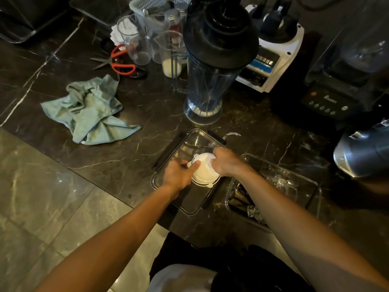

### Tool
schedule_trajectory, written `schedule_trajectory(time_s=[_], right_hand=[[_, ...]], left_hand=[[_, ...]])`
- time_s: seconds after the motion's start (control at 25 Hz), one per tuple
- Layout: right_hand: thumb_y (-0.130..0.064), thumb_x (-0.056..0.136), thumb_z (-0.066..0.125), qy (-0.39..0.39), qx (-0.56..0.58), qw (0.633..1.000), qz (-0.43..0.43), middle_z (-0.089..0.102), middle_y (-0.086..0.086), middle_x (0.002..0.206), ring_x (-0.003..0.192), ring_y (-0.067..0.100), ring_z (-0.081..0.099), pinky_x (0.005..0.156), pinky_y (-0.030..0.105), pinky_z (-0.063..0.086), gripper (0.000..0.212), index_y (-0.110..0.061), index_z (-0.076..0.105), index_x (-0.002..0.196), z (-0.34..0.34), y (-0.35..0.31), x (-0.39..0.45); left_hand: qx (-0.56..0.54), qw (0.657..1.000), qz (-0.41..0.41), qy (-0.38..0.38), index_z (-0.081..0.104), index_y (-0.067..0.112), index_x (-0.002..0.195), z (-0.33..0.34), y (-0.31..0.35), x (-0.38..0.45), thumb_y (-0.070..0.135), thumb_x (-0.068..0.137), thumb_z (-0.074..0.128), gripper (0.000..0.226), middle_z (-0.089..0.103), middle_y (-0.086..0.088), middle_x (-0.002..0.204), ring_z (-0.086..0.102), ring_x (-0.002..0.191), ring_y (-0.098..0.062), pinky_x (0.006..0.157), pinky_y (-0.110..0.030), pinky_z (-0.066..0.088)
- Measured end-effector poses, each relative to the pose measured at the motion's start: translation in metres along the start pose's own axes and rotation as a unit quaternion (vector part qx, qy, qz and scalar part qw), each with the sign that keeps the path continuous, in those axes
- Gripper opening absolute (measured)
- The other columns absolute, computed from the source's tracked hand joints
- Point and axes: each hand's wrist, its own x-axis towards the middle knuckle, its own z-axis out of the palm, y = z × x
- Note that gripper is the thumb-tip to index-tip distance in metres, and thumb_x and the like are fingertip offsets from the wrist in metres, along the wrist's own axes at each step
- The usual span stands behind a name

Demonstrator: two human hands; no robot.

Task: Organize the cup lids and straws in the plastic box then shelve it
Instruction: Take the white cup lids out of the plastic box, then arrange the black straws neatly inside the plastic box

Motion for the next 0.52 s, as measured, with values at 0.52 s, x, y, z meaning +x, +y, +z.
schedule_trajectory(time_s=[0.52], right_hand=[[-0.027,0.103,0.057,0.160,0.074,0.979,-0.104,0.071,0.009,0.117,0.106,0.027,0.068,0.091,0.044,0.056,0.027,-0.015,0.066,0.125,-0.025,0.014,-0.060]], left_hand=[[0.159,0.976,0.134,0.065,0.064,0.025,0.119,-0.011,0.023,0.006,0.047,0.078,0.080,0.050,0.066,0.001,0.115,0.064,0.103,-0.014,0.093,-0.042,0.056]])
